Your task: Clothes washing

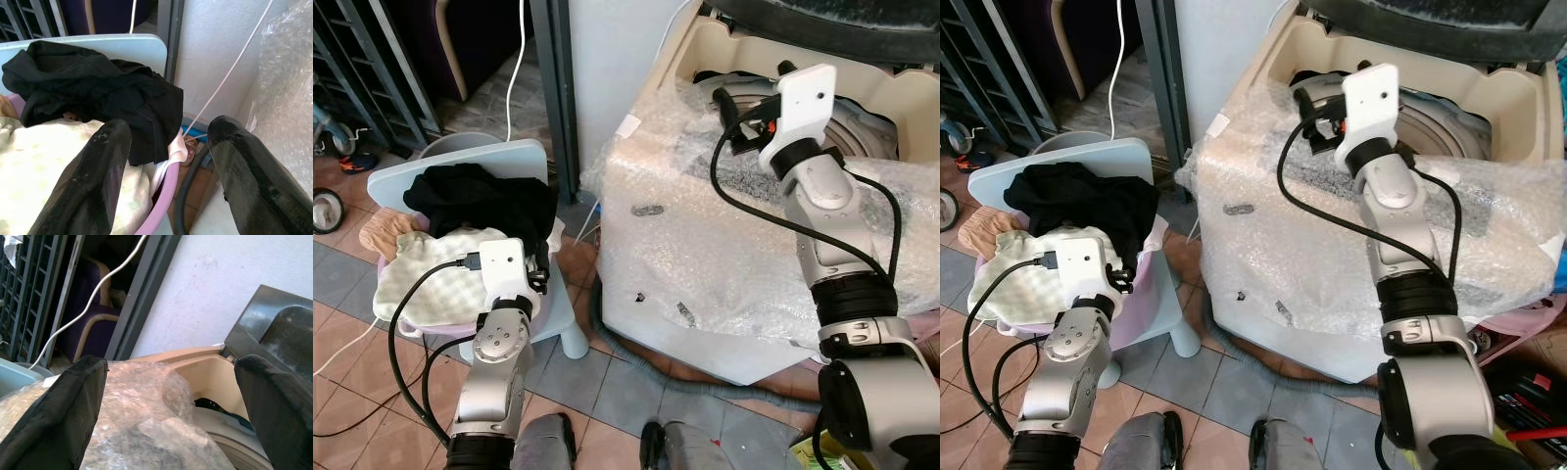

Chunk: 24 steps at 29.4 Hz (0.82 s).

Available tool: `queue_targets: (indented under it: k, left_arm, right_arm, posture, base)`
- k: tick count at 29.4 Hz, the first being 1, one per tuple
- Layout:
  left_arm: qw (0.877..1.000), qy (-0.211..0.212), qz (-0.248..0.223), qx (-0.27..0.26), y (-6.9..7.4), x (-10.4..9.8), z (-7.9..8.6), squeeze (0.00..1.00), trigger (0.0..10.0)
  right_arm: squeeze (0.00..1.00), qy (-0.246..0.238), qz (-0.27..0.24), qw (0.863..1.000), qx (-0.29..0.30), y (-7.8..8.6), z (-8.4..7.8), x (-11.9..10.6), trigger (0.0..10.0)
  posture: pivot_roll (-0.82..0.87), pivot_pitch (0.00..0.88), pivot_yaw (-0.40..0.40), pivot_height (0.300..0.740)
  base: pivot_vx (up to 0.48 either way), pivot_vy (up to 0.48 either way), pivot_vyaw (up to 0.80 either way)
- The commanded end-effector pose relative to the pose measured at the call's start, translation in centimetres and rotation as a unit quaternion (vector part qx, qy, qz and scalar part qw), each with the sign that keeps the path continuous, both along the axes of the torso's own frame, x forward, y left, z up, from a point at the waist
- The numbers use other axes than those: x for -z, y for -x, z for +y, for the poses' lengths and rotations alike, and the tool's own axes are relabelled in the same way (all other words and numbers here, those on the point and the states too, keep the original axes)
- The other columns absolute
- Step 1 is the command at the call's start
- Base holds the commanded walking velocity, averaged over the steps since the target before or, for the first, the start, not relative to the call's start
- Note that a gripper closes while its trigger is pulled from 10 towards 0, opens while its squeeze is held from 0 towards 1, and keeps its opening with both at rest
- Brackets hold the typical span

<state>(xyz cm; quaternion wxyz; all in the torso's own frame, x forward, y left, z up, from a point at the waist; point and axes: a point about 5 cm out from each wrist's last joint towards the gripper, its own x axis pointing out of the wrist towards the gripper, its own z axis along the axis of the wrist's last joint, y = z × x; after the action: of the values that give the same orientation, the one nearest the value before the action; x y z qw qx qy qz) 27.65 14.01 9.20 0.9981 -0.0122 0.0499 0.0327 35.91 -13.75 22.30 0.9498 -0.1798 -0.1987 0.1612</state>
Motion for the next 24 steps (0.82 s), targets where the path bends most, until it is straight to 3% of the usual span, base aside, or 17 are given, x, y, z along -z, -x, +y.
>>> queue_targets:
  k: [1,7,9,14,18,20,21,22,24]
  left_arm:
    - [1.000,-0.011,-0.016,0.001,-0.2,-0.4,-0.2,0.00,10.0]
    - [0.999,-0.014,-0.041,-0.001,-0.5,-1.7,-0.3,0.00,10.0]
    - [0.999,-0.008,-0.044,-0.005,-0.7,-2.2,-0.1,0.00,10.0]
    - [1.000,-0.007,-0.025,-0.004,-0.8,-1.6,0.0,0.00,10.0]
    - [1.000,-0.009,-0.024,-0.003,-0.8,-1.5,-0.1,0.00,10.0]
    - [1.000,-0.014,-0.028,-0.004,-0.3,-1.4,0.2,0.00,10.0]
    - [1.000,-0.014,-0.028,-0.004,-0.3,-1.4,0.2,0.00,10.0]
    - [1.000,-0.020,-0.023,-0.007,0.1,-1.2,0.5,0.00,10.0]
    - [1.000,-0.022,-0.022,-0.002,0.3,-1.2,0.4,0.00,10.0]
  right_arm:
    - [0.00,0.017,-0.041,0.999,-0.011,1.0,0.9,-0.5,10.0]
    - [0.00,0.001,-0.035,0.999,0.015,3.0,0.6,1.8,10.0]
    - [0.00,-0.048,0.012,0.996,0.077,4.2,-0.5,4.1,10.0]
    - [0.00,-0.109,0.054,0.985,0.121,5.7,-0.8,5.9,10.0]
    - [0.00,-0.112,0.068,0.983,0.129,6.3,-1.1,6.5,10.0]
    - [0.00,-0.106,0.098,0.979,0.142,7.8,-2.5,8.0,10.0]
    - [0.00,-0.106,0.098,0.979,0.142,7.8,-2.5,8.0,10.0]
    - [0.00,-0.102,0.123,0.974,0.159,8.9,-3.7,9.1,10.0]
    - [0.00,-0.102,0.135,0.971,0.171,9.2,-4.2,9.6,10.0]
  posture:
    - [0.02,0.081,-0.005,0.740]
    - [0.04,0.064,-0.032,0.740]
    - [0.04,0.076,-0.020,0.740]
    - [0.01,0.105,0.010,0.740]
    - [0.01,0.107,0.009,0.740]
    - [0.01,0.113,0.005,0.740]
    - [0.01,0.113,0.005,0.740]
    - [0.01,0.122,0.003,0.740]
    - [0.01,0.126,0.003,0.740]
  base:
    - [0.000,0.000,0.00]
    - [0.000,0.000,0.00]
    - [0.000,0.000,0.00]
    - [0.000,0.337,0.00]
    - [0.000,0.480,0.00]
    - [0.000,0.480,0.00]
    - [0.000,0.480,0.00]
    - [0.000,0.480,0.00]
    - [0.000,0.480,0.00]
